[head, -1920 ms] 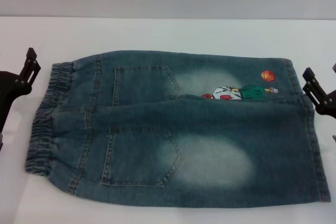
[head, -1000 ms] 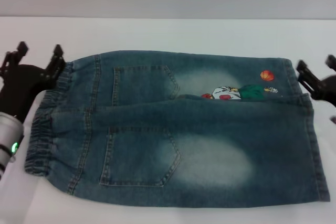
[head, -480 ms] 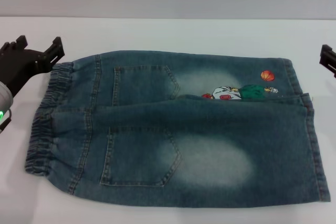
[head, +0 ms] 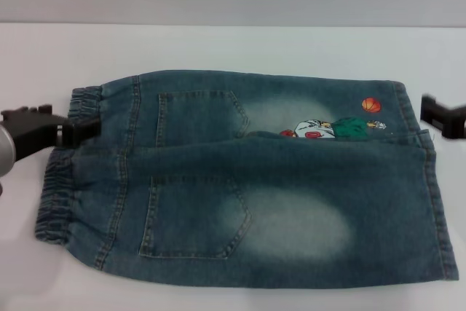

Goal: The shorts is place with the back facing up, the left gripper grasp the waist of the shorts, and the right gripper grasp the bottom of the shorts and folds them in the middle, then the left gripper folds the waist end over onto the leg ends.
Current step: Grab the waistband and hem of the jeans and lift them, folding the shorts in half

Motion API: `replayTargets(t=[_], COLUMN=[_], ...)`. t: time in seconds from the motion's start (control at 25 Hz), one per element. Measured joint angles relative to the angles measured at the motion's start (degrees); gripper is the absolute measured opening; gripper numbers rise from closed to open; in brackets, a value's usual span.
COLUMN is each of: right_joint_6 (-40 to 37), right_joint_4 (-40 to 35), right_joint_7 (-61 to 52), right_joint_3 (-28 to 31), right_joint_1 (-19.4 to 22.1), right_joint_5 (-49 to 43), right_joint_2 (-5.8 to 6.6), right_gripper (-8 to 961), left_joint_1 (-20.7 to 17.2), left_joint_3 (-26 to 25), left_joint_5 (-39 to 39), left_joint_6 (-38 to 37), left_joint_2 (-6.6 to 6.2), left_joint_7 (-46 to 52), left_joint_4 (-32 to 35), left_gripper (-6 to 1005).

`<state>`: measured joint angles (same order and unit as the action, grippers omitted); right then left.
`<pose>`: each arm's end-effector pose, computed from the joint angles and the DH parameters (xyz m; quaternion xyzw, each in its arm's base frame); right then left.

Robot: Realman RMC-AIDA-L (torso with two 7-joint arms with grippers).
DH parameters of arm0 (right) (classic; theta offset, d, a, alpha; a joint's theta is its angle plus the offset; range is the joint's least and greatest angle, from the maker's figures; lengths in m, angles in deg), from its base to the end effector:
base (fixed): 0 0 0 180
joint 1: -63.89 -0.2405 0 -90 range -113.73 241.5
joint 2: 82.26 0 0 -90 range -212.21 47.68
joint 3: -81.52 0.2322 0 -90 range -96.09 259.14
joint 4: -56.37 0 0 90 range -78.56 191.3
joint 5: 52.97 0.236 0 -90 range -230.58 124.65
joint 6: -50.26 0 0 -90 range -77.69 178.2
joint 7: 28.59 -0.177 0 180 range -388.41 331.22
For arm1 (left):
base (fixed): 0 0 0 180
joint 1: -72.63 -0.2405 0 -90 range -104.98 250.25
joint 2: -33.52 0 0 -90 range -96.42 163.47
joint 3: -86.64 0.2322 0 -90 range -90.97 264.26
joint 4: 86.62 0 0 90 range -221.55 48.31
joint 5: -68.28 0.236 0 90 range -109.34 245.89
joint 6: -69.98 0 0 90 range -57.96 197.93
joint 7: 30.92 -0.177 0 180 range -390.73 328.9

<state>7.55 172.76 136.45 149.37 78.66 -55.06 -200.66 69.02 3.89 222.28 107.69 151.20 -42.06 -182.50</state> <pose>0.1767 0.3203 0.0335 -0.7421 0.4063 0.0786 0.5273 -0.2360 0.3608 0.0210 -0.7796 -0.4065 -0.0606 0.4725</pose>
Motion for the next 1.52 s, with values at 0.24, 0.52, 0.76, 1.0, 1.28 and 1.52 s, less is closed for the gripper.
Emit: replayTargets(t=[0.24,0.52,0.76,1.0,1.28,1.52], right_joint_6=[-11.94,-17.68,-20.31,-21.43,-21.49,-21.54], right_joint_4=[-0.52,-0.52,-1.17,-1.83,-2.51,-2.72], right_joint_7=[-0.34,-2.11,-3.07,-3.17,-3.15,-3.13], right_joint_3=[0.29,0.88,1.5,2.17,2.2,2.2], right_joint_1=[-4.24,-6.03,-6.12,-6.31,-6.37,-6.35], right_joint_5=[0.51,0.36,0.1,0.05,0.01,-0.03], right_joint_2=[-0.31,-0.39,-0.43,-0.3,-0.26,-0.26], right_gripper=[673,670,667,665,662,659], left_joint_1=[-0.16,0.55,2.44,5.34,6.22,7.82], left_joint_3=[-3.08,-4.8,-5.27,-3.96,-1.83,-1.66], left_joint_5=[1.41,3.44,5.58,9.84,10.34,10.34], left_joint_6=[17.49,27.66,34.83,39.73,40.72,41.42], left_joint_2=[0.11,0.16,0.19,0.25,0.27,0.36], left_joint_7=[-0.03,1.74,4.63,8.23,10.6,11.19], left_joint_4=[-6.71,-8.25,-8.61,-8.25,-6.81,-4.46], left_gripper=[772,765,760,754,748,743])
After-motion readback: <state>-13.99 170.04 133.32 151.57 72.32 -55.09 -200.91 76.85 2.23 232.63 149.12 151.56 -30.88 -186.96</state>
